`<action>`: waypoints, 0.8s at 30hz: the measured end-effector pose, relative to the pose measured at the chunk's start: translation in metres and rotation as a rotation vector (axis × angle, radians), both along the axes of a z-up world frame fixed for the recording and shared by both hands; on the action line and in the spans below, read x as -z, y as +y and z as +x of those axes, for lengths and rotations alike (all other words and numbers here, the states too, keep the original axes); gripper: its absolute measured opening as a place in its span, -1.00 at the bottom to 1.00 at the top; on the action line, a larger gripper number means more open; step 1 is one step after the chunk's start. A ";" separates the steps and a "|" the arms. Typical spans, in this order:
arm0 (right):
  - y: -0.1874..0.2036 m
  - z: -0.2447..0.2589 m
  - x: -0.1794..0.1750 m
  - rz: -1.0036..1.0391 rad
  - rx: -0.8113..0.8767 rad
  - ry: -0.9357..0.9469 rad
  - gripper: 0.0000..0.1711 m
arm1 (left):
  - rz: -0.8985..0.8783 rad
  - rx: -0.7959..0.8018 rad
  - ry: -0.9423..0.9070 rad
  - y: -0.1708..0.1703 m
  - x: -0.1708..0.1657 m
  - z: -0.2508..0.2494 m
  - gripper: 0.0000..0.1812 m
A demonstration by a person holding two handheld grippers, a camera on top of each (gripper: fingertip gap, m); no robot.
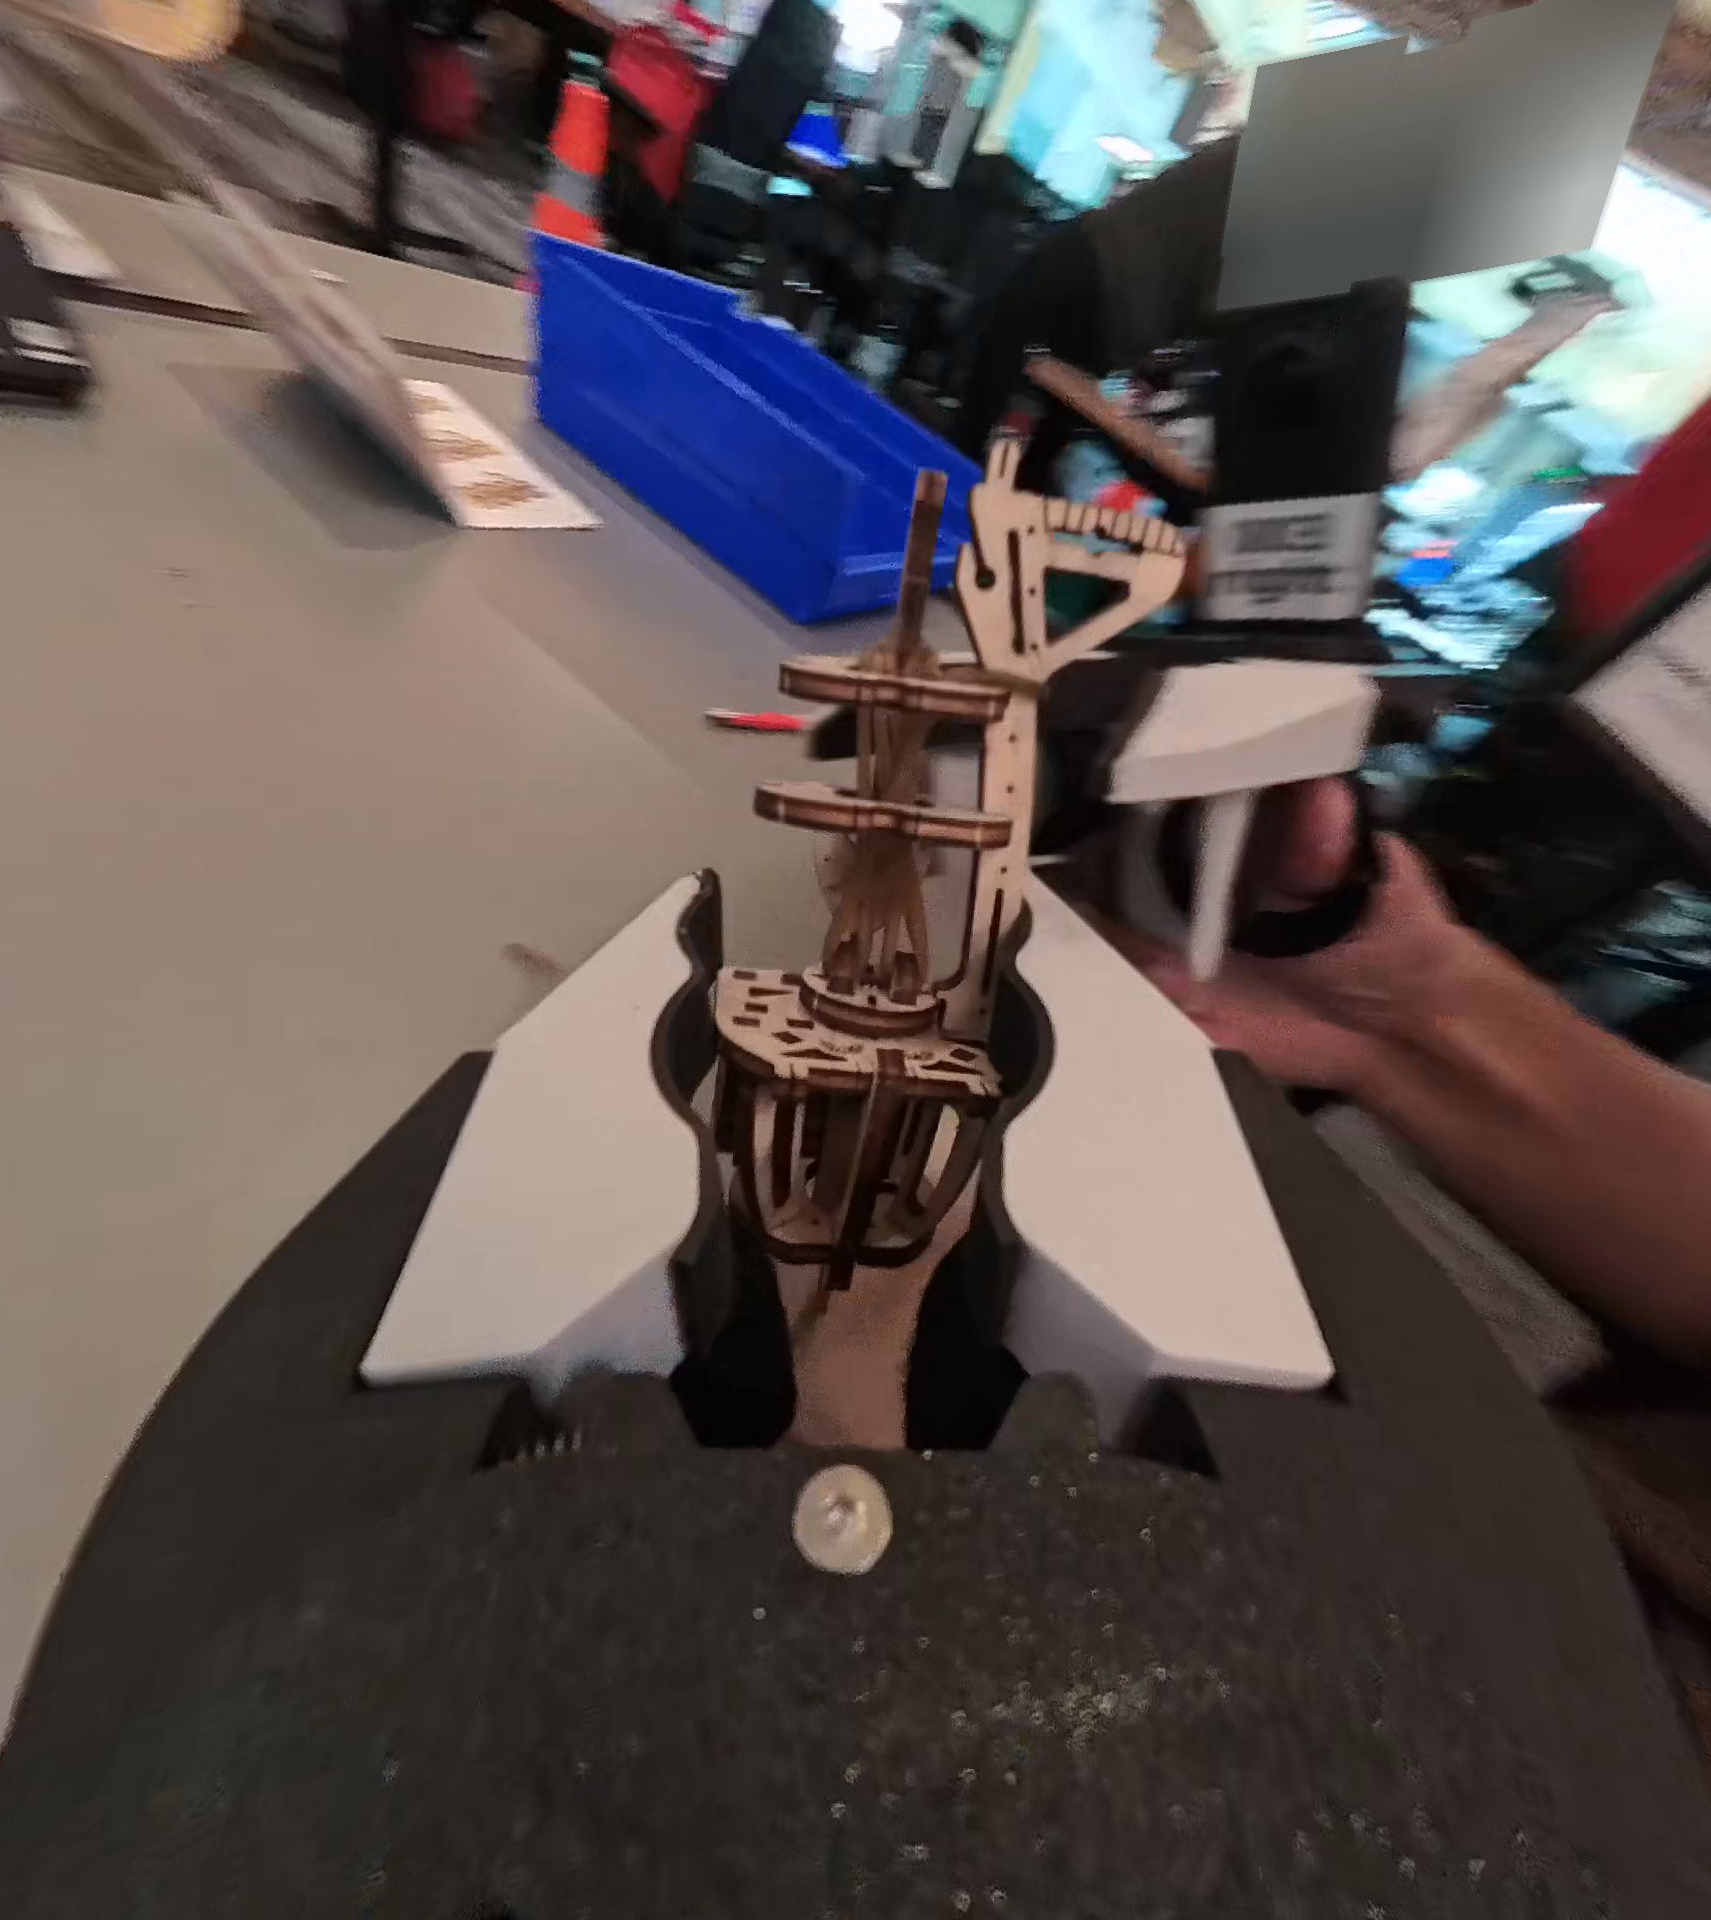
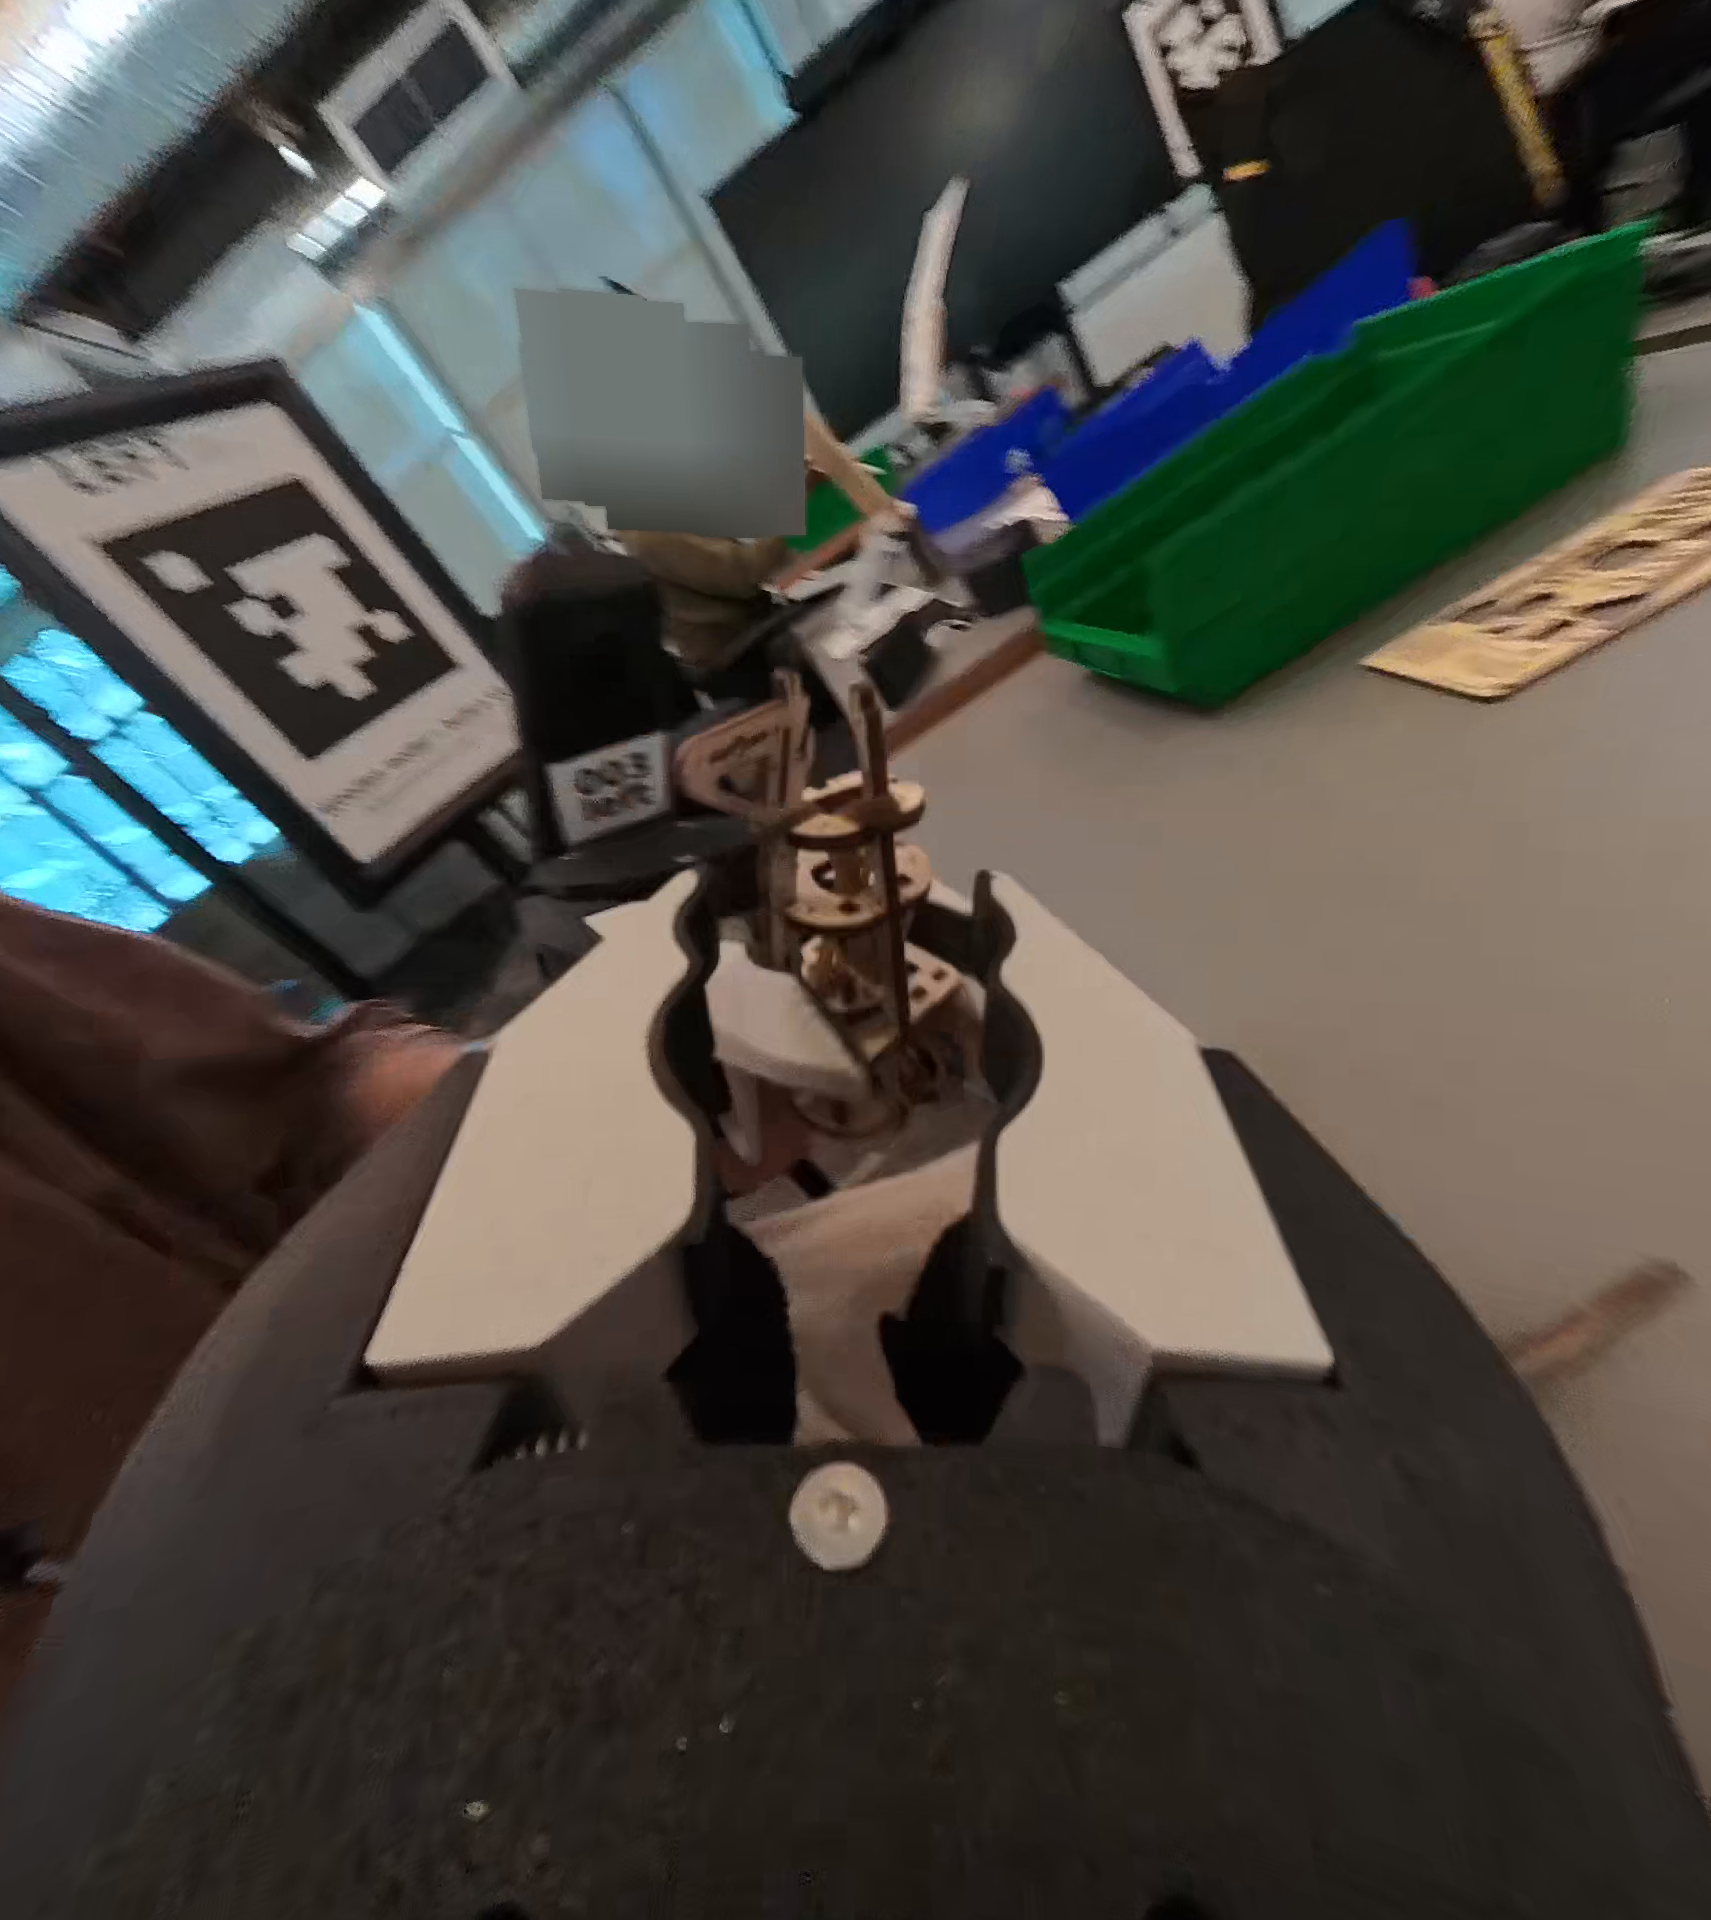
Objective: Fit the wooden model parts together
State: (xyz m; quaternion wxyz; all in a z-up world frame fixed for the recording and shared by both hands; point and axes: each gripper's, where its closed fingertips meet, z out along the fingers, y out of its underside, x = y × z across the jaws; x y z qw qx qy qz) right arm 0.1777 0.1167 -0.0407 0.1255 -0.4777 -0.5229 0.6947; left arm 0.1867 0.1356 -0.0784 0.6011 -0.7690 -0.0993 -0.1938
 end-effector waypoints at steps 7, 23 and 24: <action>-0.004 -0.005 -0.006 0.151 0.192 0.041 -0.77 | -0.120 -0.301 0.328 -0.007 0.014 -0.039 -0.47; -0.001 -0.012 0.010 0.082 0.260 0.022 -0.89 | -0.170 -0.295 0.206 -0.003 0.028 -0.032 -0.46; 0.000 -0.012 0.012 0.082 0.265 0.019 -0.91 | -0.173 -0.296 0.212 -0.003 0.029 -0.032 -0.47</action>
